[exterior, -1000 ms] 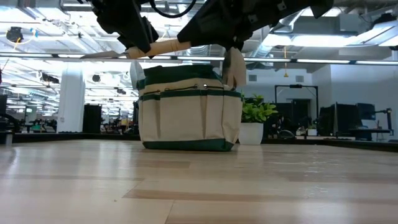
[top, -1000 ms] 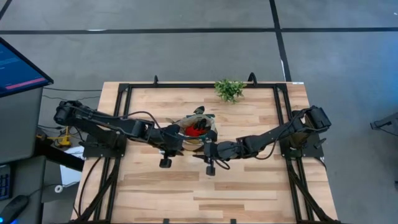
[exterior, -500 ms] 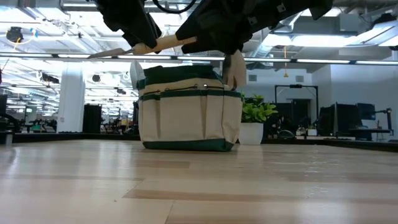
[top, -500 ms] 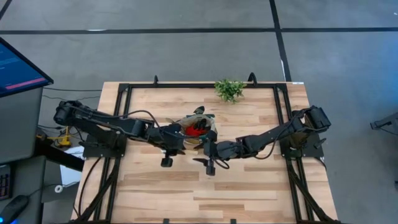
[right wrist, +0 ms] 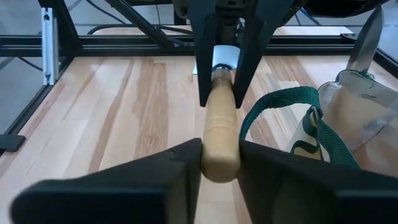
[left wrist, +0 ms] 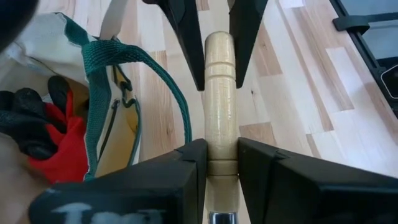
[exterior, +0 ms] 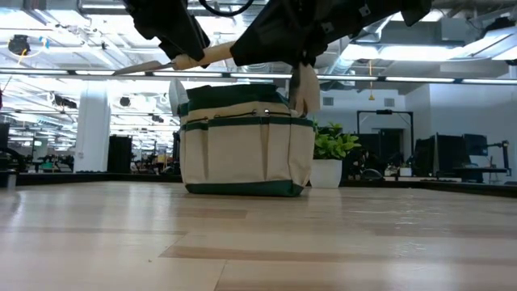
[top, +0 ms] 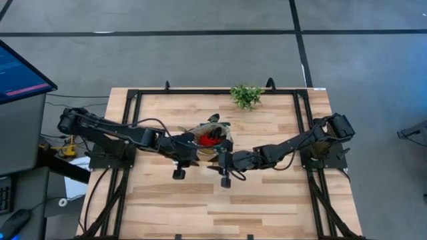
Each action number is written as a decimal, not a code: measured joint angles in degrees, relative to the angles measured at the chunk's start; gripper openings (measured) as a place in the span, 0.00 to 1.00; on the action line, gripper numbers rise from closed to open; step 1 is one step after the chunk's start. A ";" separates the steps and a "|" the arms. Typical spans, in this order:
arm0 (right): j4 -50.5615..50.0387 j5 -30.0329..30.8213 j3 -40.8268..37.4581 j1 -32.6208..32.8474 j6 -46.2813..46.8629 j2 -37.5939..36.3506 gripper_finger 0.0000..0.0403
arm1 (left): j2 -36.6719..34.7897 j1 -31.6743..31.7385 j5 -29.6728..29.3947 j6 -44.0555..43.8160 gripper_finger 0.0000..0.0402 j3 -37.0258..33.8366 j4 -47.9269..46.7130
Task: Pick & Place Garden tools in Gardening bag
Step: Put the brown trowel into the gardening bag
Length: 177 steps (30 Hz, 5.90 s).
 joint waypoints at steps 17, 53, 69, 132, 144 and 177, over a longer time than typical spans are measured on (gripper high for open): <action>0.63 0.99 0.00 0.07 -0.24 -0.02 0.15 | -3.07 0.12 -0.10 1.73 0.22 -0.15 0.48; 0.65 40.60 -0.04 12.38 -17.82 -0.02 0.15 | -36.52 6.04 -2.92 -30.49 0.03 -21.09 15.08; -0.13 43.01 -0.04 13.98 -19.72 -0.04 0.15 | -26.03 7.61 8.53 -41.29 0.30 -21.35 19.56; -3.21 41.94 0.00 15.58 -18.13 -2.75 0.15 | -21.84 10.76 20.37 -40.98 0.15 -21.31 27.31; -3.21 41.67 0.00 15.58 -18.17 -2.75 0.15 | -21.84 10.93 20.35 -37.69 0.00 -21.31 27.73; -40.84 33.42 -0.07 18.44 19.38 -15.89 0.03 | -22.44 10.96 3.66 -12.55 0.00 1.18 -11.36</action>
